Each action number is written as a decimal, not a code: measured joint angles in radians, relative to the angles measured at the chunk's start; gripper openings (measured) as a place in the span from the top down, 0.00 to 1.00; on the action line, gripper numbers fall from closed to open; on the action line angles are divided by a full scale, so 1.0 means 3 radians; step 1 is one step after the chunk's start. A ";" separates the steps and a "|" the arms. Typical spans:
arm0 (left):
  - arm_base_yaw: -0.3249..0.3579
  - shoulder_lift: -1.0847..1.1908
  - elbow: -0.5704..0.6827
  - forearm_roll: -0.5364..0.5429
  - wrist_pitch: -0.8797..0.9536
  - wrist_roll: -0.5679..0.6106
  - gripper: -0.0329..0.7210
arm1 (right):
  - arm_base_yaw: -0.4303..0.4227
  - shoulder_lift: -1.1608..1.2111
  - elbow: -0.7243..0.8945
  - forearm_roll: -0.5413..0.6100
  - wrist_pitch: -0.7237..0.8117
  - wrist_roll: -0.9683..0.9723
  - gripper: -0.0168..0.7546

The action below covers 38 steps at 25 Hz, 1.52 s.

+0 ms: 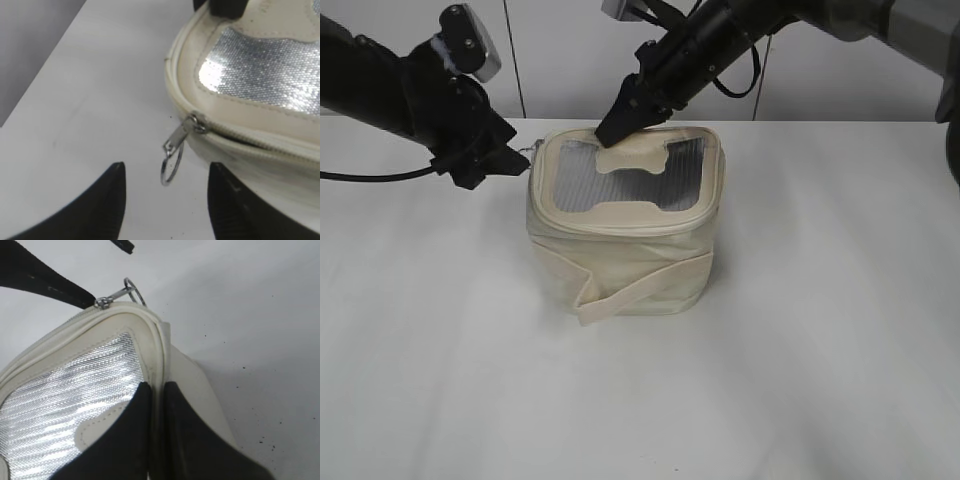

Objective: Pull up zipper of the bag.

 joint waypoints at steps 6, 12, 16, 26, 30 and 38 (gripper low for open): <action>-0.0166 0.0103 0.0000 0.0028 -0.0295 0.0003 0.42 | 0.0000 0.0000 0.0000 0.0003 0.0000 0.0000 0.91; -0.0271 0.0206 0.0000 0.0065 -0.0636 0.0014 0.55 | 0.0000 0.0003 0.0000 0.0003 0.0000 0.0000 0.92; -0.0292 0.0247 0.0000 0.0097 -0.0636 0.0014 0.86 | 0.0000 0.0003 0.0000 0.0006 0.0000 0.0000 0.92; -0.0281 0.0057 0.0078 0.0102 -0.0613 -0.0300 0.94 | 0.0000 0.0003 0.0000 0.0006 0.0000 0.0067 0.92; -0.0281 -0.0189 0.0335 0.0109 -0.0621 -0.0327 0.94 | 0.0000 0.0003 0.0000 0.0003 0.0000 0.0118 0.92; -0.0285 -0.0708 0.1001 0.0075 -0.0788 -0.0337 0.94 | 0.0003 0.0003 0.0000 0.0073 0.0000 0.0241 0.92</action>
